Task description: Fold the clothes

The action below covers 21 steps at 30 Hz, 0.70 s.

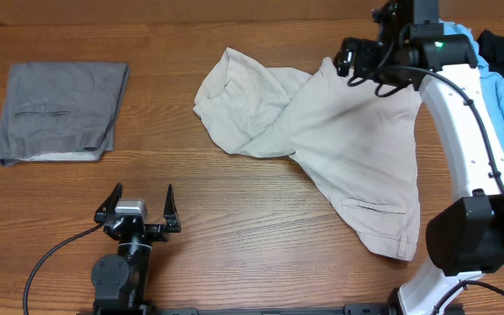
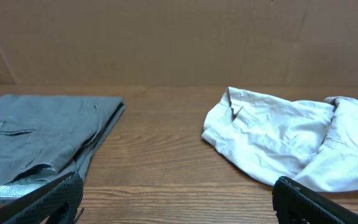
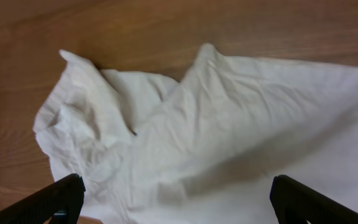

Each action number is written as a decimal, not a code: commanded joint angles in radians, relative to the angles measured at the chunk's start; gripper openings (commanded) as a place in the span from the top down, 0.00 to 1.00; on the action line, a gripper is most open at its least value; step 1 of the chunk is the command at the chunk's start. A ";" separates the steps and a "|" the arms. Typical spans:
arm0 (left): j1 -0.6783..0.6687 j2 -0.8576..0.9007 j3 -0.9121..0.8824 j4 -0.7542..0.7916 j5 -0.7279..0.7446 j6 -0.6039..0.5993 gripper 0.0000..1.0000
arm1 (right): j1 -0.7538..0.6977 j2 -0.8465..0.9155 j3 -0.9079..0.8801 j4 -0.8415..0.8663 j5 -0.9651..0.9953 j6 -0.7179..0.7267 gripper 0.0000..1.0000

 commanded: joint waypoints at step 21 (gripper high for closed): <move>-0.008 -0.010 -0.005 0.002 -0.003 0.026 0.00 | -0.460 -0.010 0.021 -0.350 -0.009 -0.011 0.00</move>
